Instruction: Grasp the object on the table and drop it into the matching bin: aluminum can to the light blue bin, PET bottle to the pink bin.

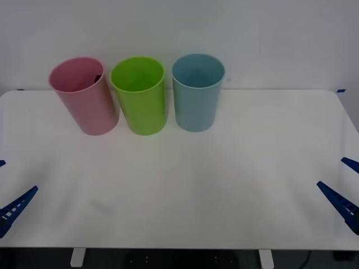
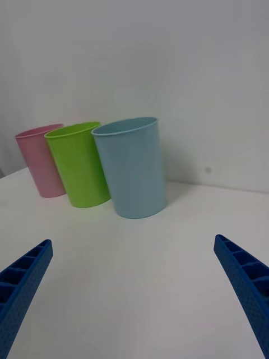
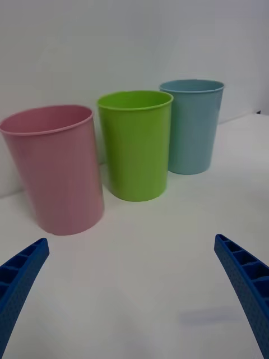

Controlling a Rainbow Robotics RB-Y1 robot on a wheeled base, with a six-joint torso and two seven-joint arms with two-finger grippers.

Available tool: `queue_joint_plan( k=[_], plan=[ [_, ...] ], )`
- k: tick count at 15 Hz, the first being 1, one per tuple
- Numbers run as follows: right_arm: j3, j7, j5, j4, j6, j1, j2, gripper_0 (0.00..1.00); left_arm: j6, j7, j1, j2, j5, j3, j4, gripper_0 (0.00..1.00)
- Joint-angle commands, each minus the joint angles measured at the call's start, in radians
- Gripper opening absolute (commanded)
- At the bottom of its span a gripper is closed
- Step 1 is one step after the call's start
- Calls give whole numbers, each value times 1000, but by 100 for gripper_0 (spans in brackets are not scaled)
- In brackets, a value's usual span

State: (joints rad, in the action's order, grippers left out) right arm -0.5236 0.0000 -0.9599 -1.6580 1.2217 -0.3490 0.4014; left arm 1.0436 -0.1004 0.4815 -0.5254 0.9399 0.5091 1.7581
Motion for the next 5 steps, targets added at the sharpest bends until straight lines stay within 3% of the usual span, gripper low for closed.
queue_joint_plan(
  k=[1,5],
  plan=[
    [0,0,0,0,0,0,0,100,-2,7,3,-1,2,-29,0,100],
    [0,0,0,0,0,0,0,100,-2,7,3,-1,2,-29,0,100]
  ],
)
